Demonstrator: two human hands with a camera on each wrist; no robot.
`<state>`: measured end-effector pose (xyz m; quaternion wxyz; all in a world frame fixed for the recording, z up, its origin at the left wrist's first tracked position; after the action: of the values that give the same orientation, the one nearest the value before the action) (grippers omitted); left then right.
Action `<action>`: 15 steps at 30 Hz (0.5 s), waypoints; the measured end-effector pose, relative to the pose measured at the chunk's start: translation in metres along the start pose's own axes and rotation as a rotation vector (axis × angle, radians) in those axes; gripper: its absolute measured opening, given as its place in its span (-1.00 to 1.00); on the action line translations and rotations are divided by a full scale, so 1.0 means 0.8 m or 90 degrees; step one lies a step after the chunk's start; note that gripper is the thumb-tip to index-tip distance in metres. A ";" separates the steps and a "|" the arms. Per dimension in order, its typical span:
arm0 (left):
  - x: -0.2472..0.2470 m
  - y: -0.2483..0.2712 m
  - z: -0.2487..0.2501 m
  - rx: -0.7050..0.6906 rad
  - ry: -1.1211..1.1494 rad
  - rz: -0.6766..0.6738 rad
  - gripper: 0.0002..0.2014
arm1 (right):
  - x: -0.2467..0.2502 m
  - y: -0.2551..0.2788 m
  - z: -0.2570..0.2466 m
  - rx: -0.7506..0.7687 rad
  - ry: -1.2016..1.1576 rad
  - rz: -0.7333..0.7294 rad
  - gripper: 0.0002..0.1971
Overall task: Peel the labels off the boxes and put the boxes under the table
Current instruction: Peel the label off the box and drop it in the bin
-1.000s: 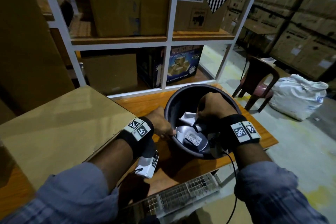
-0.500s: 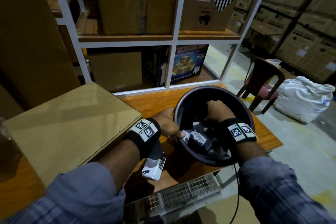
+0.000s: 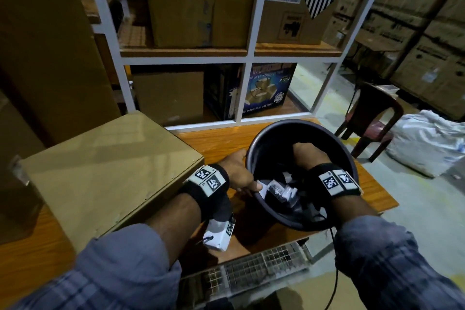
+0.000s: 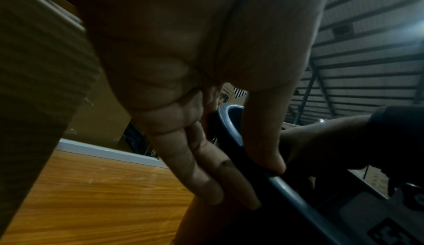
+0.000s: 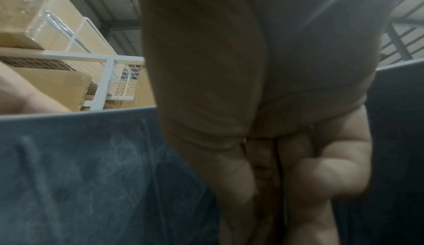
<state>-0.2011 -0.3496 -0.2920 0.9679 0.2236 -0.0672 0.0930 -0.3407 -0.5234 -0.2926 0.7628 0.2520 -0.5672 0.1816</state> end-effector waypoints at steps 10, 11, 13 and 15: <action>-0.005 -0.016 -0.002 -0.011 0.112 0.044 -0.28 | 0.053 0.036 0.007 0.063 -0.097 0.013 -0.59; -0.005 -0.022 -0.002 -0.014 0.125 0.055 -0.31 | 0.058 0.047 0.004 0.082 -0.115 0.005 -0.64; -0.007 -0.032 0.000 -0.012 0.167 0.082 -0.42 | 0.064 0.066 0.000 0.111 -0.128 -0.035 -0.76; -0.010 -0.046 -0.001 -0.002 0.219 0.105 -0.51 | 0.066 0.082 -0.003 0.126 -0.126 -0.083 -0.78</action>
<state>-0.2015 -0.3826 -0.3097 0.9545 0.1967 0.0812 0.2088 -0.3606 -0.4698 -0.2312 0.6846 0.3786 -0.6017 0.1611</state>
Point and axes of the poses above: each hand's wrist, its own y-axis away from the middle knuckle, its own x-axis out of the back of the hand, z = x × y, the point moved 2 cm from there along -y, towards the middle knuckle, and after that the axes turned 11 degrees about y, right-handed, at the moved point
